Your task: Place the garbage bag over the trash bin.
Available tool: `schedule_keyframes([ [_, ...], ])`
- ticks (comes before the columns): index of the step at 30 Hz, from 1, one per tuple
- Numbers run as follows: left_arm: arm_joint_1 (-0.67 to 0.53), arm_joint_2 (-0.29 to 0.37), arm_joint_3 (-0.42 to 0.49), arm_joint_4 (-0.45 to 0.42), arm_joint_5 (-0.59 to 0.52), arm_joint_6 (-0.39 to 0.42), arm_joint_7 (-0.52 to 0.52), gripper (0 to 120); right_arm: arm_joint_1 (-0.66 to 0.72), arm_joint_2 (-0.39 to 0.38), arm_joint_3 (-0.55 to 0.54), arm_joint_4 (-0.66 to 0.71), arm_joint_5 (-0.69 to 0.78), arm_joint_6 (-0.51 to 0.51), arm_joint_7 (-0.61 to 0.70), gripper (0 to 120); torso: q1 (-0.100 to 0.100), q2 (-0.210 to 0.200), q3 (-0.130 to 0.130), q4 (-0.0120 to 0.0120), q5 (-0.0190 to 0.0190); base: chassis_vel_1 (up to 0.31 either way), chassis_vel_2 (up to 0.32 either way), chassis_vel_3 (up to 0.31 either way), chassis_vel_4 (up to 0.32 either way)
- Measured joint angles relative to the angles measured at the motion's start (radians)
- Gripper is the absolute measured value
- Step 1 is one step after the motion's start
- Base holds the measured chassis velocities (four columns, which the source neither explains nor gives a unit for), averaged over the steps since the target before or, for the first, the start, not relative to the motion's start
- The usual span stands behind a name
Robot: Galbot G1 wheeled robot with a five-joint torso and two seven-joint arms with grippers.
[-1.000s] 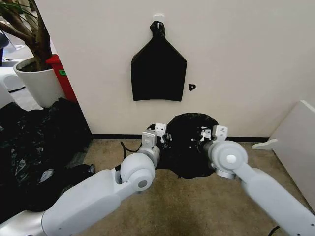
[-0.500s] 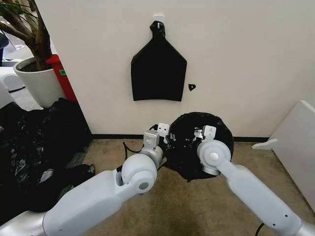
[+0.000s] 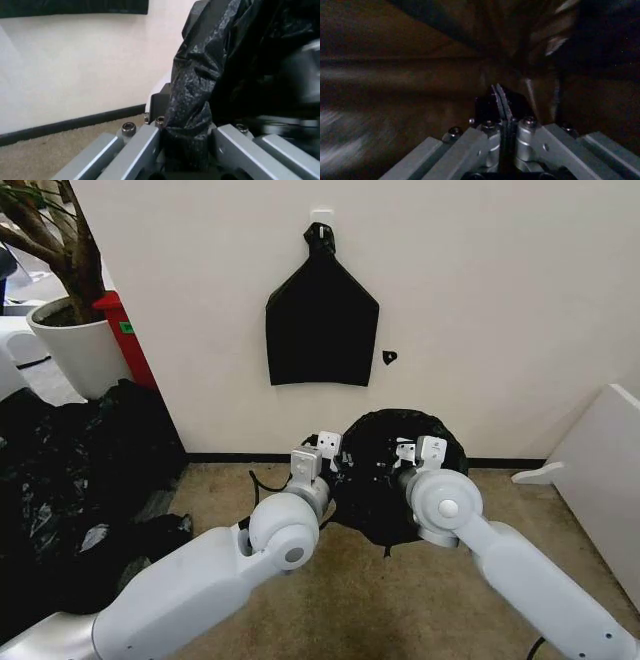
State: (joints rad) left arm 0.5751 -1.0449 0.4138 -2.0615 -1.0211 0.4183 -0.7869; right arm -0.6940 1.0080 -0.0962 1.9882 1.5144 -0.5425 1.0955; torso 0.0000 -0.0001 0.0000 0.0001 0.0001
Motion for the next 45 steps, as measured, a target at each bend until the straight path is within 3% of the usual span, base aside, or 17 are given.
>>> schedule_keyframes([
  [5, 0.012, 0.028, 0.003, -0.022, 0.038, -0.020, 0.034, 0, 0.032, 0.045, -0.004, -0.112, -0.003, -0.001, 0.012, 0, 0.000, 0.000, 0.000, 0.0000, -0.0001, 0.000, 0.000, 0.000, 0.000],
  [14, 0.025, 0.042, 0.002, -0.040, 0.042, -0.039, 0.052, 0, 0.047, 0.063, -0.009, -0.168, -0.005, -0.004, 0.010, 0, 0.000, 0.000, 0.000, 0.0000, -0.0001, 0.000, 0.000, 0.000, 0.000],
  [28, 0.042, 0.035, -0.029, 0.031, 0.071, -0.062, 0.062, 0, 0.027, -0.003, -0.001, 0.038, 0.034, 0.014, 0.010, 0, 0.000, 0.000, 0.000, -0.0001, -0.0001, 0.000, 0.000, 0.000, 0.000],
  [32, 0.054, 0.047, -0.044, 0.061, 0.092, -0.088, 0.085, 0, 0.002, -0.048, 0.021, 0.133, 0.051, 0.015, -0.019, 0, 0.000, 0.000, 0.000, 0.0001, -0.0001, 0.000, 0.000, 0.000, 0.000],
  [36, 0.064, 0.068, -0.052, 0.095, 0.127, -0.148, 0.147, 0, -0.063, -0.123, 0.093, 0.251, 0.040, 0.026, -0.142, 0, 0.000, 0.000, 0.000, 0.0002, 0.0000, 0.000, 0.000, 0.000, 0.000],
  [38, 0.065, 0.083, -0.057, 0.116, 0.147, -0.180, 0.183, 0, -0.124, -0.188, 0.164, 0.324, 0.029, 0.039, -0.263, 0, 0.000, 0.000, 0.000, -0.0001, 0.0001, 0.000, 0.000, 0.000, 0.000],
  [41, 0.072, 0.104, -0.069, 0.141, 0.169, -0.226, 0.248, 0, -0.229, -0.304, 0.291, 0.412, -0.006, 0.067, -0.454, 13, 0.000, 0.000, 0.000, -0.0005, -0.0002, 0.000, 0.000, 0.000, 0.000],
  [45, 0.077, 0.121, -0.072, 0.162, 0.206, -0.273, 0.311, 0, -0.290, -0.356, 0.404, 0.439, -0.010, 0.075, -0.530, 23, 0.000, 0.000, 0.000, -0.0003, 0.0003, 0.000, 0.000, 0.000, 0.000],
])
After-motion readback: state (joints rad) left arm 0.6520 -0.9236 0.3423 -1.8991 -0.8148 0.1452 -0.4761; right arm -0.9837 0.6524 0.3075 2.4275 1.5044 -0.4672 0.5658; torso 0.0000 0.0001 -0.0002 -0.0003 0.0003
